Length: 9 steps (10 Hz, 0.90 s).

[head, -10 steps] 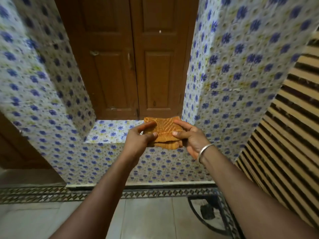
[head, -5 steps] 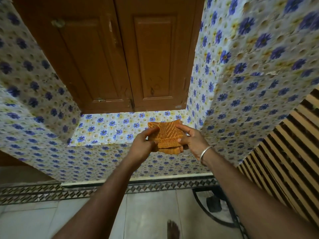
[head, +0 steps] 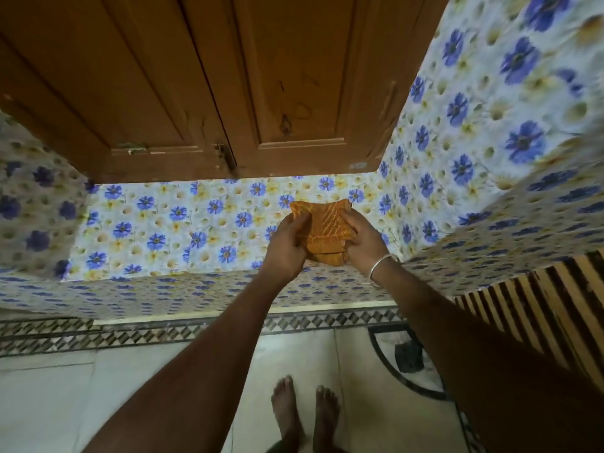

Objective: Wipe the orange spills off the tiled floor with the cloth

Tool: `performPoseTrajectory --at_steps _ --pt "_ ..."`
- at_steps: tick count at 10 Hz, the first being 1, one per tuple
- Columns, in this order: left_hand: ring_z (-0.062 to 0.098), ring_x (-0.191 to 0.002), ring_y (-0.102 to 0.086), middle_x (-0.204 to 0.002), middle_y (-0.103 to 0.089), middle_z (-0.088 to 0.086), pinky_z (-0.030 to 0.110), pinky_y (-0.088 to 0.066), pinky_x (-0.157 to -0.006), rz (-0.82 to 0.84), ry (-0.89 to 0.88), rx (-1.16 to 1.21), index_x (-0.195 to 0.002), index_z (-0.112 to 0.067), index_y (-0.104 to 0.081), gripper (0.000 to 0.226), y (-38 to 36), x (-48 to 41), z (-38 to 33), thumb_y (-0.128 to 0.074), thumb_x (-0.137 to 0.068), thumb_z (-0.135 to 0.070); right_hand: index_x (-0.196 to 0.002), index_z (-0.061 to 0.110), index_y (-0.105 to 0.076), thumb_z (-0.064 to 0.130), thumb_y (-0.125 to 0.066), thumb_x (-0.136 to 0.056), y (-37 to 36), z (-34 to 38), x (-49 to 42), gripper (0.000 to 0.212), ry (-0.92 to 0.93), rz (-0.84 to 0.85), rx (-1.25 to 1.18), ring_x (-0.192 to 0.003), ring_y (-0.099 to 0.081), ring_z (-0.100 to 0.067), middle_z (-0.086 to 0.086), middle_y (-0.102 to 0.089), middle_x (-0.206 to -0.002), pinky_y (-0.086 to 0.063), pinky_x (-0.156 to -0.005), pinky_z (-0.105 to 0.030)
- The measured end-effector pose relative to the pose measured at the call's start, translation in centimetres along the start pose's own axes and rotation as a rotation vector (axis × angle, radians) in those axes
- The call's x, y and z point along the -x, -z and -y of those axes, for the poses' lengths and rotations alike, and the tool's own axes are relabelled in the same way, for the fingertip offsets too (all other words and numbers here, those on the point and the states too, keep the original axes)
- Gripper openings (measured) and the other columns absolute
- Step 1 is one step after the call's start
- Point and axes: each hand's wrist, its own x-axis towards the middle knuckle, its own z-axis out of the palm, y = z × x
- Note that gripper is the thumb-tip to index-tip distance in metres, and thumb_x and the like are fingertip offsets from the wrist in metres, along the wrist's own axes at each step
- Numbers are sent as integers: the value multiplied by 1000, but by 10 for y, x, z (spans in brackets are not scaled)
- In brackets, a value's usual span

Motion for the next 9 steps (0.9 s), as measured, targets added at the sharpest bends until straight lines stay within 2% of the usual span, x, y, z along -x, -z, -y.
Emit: performPoseTrajectory --at_steps 1,2,3,4,5,6,7,8,9 --pt "33 -141 -46 -157 -42 16 39 -43 -116 9 -27 -26 -157 -11 -42 65 -11 -23 16 -50 -96 10 -153 22 -39 -14 -54 -90 -11 -20 -22 73 7 -13 45 -152 -22 -20 -1 -22 -165 -40 -108 -25" --pt "35 -136 -50 -153 -46 19 34 -43 -112 4 -43 -56 -154 -9 -46 62 -18 -35 32 -48 -94 8 -152 24 -39 -14 -56 -88 -18 -39 -34 76 -7 39 51 -151 -24 -20 0 -22 -165 -38 -117 -41" --pt "38 -134 -49 -151 -47 20 47 -45 -111 -13 -67 -102 -154 -11 -47 57 -25 -38 44 -48 -97 -11 -153 24 -38 -8 -57 -89 -21 -46 -35 74 -10 41 107 -151 -24 -22 0 -23 -165 -36 -118 -46" --pt "34 -155 -21 -171 -23 11 55 -21 -120 -116 -29 -365 -162 -22 -32 57 -33 -37 48 -42 -107 -35 -158 23 -24 22 -54 -97 -24 -36 -28 68 110 -62 493 -155 -1 -26 -2 -5 -169 -9 -125 -45" --pt "21 -162 7 -175 1 3 49 0 -128 -79 -151 -496 -167 -20 -11 67 -41 -39 51 -17 -108 -51 -161 19 -2 36 -35 -102 -33 -28 -28 69 256 -68 734 -154 17 -23 -3 14 -168 3 -125 -47" --pt "17 -158 22 -174 15 2 49 9 -129 68 -168 -663 -166 -17 6 77 -49 -45 61 4 -101 -59 -159 13 7 41 -14 -99 -44 -41 -31 69 213 16 867 -153 18 -23 -5 16 -167 -3 -125 -51" --pt "17 -157 24 -173 18 3 45 17 -127 107 -162 -730 -165 -16 9 88 -51 -49 72 16 -94 -67 -159 11 8 43 -8 -97 -50 -55 -33 71 172 38 888 -153 19 -23 -6 15 -167 -1 -126 -49" --pt "18 -158 24 -172 19 3 44 18 -126 133 -158 -725 -165 -15 10 94 -51 -48 72 24 -90 -69 -159 12 9 41 -12 -99 -51 -51 -32 70 172 50 882 -153 19 -22 -5 16 -167 3 -125 -46" --pt "18 -157 26 -172 21 3 48 13 -128 136 -143 -736 -164 -16 13 89 -51 -49 69 18 -93 -69 -158 13 12 39 -21 -103 -49 -45 -33 69 150 77 911 -152 21 -21 -4 19 -166 1 -125 -48"
